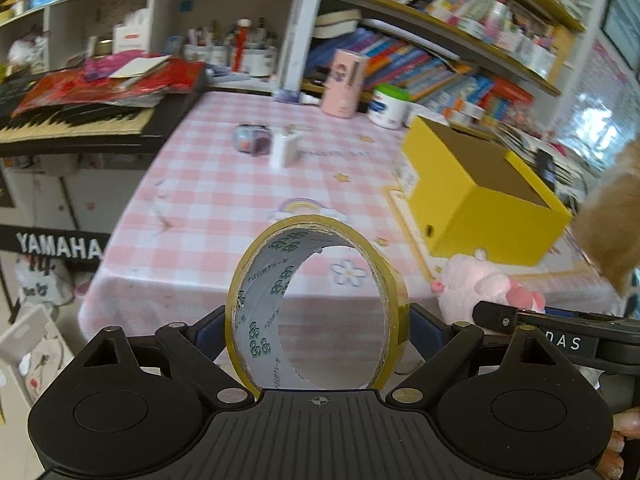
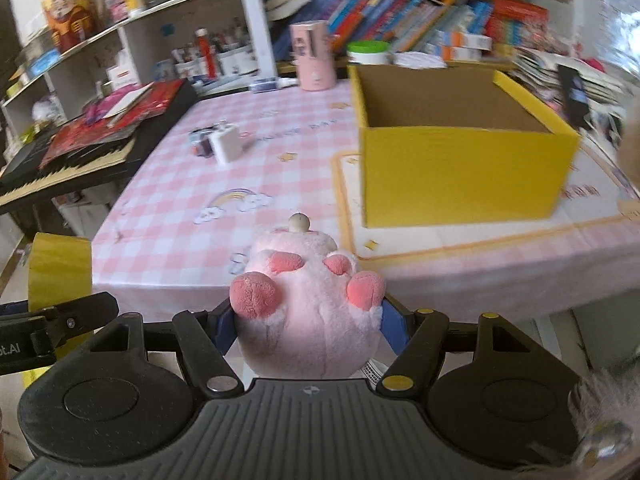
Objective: Organize objects
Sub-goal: 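Carry the tape roll and pink pig plush over the yellow box with both tools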
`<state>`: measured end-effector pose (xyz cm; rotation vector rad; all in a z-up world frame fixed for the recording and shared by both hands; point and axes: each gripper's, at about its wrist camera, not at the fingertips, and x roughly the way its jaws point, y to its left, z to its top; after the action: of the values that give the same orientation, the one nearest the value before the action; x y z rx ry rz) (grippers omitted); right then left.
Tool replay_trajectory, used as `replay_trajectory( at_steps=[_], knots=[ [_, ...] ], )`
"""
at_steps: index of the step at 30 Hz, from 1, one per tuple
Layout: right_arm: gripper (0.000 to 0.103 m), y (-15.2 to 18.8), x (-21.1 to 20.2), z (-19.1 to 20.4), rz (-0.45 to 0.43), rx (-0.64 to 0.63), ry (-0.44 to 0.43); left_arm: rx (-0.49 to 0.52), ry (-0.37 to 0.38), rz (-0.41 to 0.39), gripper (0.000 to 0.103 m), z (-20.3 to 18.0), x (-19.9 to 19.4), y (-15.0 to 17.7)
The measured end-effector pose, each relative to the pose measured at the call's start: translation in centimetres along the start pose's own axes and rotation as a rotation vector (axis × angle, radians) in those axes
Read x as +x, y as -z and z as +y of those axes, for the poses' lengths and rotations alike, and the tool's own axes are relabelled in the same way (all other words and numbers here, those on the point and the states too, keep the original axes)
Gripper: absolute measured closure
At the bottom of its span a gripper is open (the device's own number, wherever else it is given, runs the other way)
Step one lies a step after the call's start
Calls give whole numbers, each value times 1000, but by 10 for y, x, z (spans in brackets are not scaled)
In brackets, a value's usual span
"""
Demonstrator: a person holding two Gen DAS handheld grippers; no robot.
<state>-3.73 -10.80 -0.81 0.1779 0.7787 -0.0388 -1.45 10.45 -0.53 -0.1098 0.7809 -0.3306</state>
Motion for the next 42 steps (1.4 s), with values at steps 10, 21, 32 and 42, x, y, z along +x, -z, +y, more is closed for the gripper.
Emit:
replay_trajectory(
  at_steps=[10, 21, 32, 42],
  knots=[
    [36, 19, -27, -33, -15, 85, 97, 79, 96, 34, 11, -36, 11, 3],
    [36, 23, -35, -63, -17, 148, 156, 143, 152, 55, 11, -70, 30, -6],
    [36, 7, -30, -92, -21, 175, 180, 175, 163, 58, 11, -96, 49, -20],
    [36, -20, -14, -114, -15, 146, 182, 174, 166, 49, 11, -120, 72, -37]
  ],
)
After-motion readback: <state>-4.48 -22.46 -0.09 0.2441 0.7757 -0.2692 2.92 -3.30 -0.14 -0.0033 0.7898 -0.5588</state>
